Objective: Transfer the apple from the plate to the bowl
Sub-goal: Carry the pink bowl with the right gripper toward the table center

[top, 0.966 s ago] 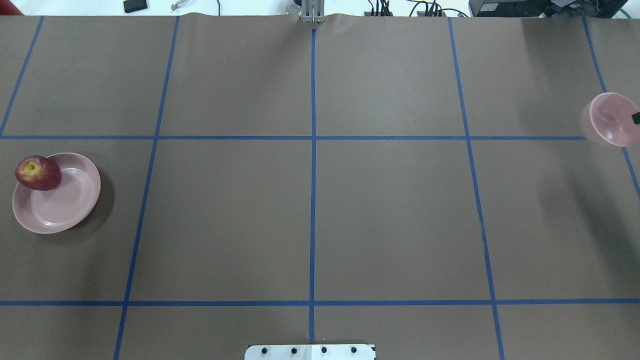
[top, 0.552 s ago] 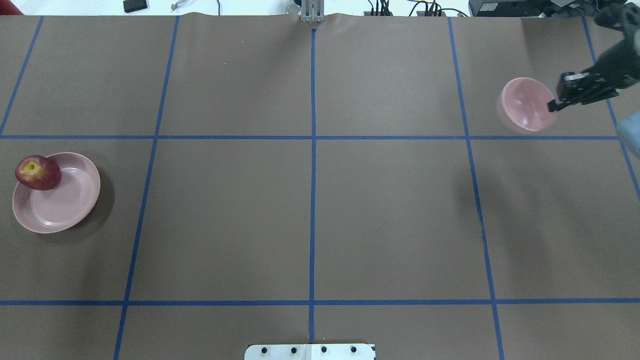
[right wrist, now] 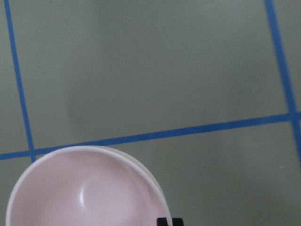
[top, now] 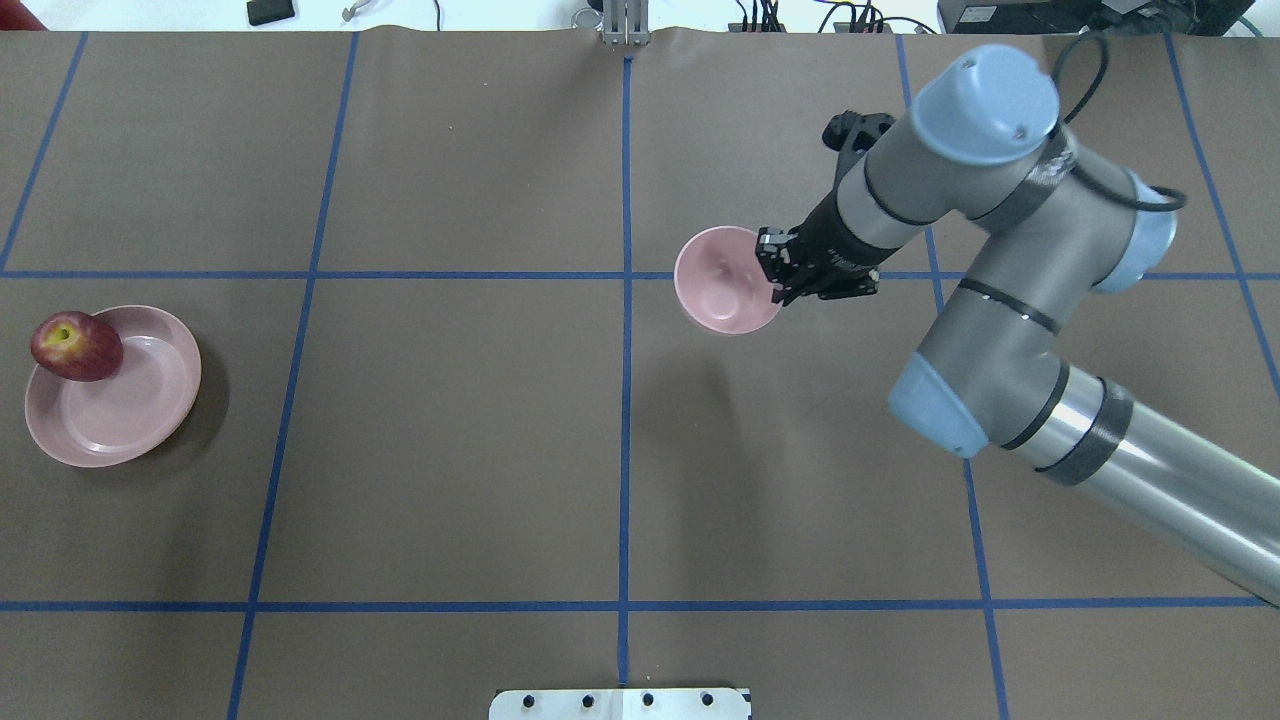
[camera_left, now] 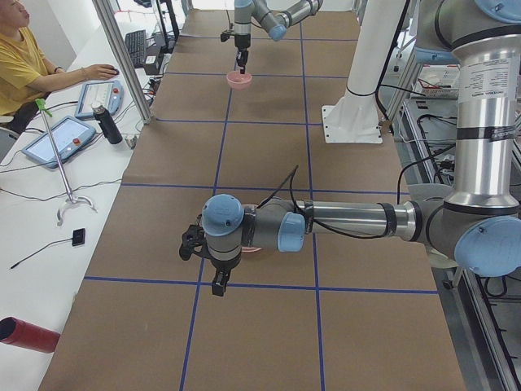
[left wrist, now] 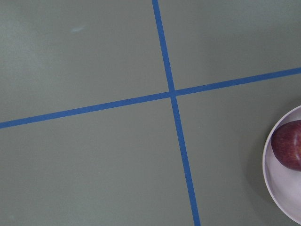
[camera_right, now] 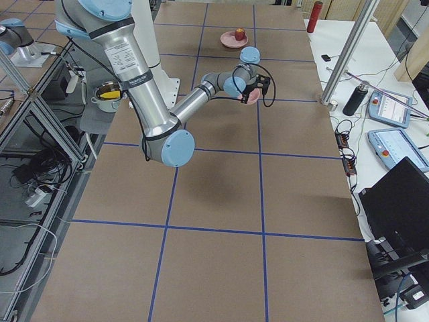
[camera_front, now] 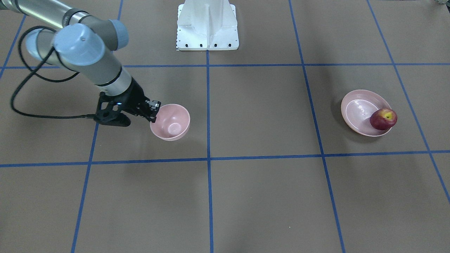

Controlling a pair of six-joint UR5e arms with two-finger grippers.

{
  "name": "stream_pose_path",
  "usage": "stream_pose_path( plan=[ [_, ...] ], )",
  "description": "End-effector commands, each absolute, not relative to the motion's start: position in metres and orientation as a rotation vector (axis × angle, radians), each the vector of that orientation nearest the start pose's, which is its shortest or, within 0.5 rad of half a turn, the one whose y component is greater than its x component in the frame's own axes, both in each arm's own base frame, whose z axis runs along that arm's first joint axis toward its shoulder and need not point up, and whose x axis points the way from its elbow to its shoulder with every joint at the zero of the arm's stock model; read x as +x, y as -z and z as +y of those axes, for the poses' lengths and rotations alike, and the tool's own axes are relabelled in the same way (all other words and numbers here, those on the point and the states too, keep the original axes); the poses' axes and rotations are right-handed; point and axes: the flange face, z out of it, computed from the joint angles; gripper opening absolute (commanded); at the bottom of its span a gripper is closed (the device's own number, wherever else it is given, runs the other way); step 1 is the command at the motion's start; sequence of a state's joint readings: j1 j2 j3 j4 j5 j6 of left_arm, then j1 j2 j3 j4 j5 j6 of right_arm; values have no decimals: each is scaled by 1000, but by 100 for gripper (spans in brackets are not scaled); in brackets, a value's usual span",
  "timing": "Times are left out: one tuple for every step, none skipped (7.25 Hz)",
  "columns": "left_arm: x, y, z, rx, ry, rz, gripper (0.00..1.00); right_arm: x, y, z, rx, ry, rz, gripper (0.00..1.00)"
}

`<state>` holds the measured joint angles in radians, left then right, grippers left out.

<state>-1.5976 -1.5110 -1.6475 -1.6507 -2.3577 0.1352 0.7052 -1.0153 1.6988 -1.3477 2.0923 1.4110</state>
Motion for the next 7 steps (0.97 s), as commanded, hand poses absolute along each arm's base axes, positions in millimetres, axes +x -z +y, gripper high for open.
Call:
stream_pose_path(
  plan=[
    [-74,-641,-471,153,-142,777,98,-540,-205,-441,-98,-348,-1000,0],
    [-74,-642,-471,151,-143,778,98,-559,-203,-435,-99,-370,-987,0],
    [-74,-642,-471,151,-144,777,98,-565,-210,-434,-102,-366,-975,0],
    [-74,-642,-471,151,-144,777,98,-568,-217,-432,-103,-356,-962,0],
    [-74,-642,-471,151,-143,778,98,-568,-222,-431,-103,-352,-950,0],
    [-74,-642,-471,151,-143,778,98,-567,-230,-431,-104,-347,-939,0],
    [-74,-642,-471,151,-143,778,98,-567,-236,-431,-103,-339,-931,0]
  ],
)
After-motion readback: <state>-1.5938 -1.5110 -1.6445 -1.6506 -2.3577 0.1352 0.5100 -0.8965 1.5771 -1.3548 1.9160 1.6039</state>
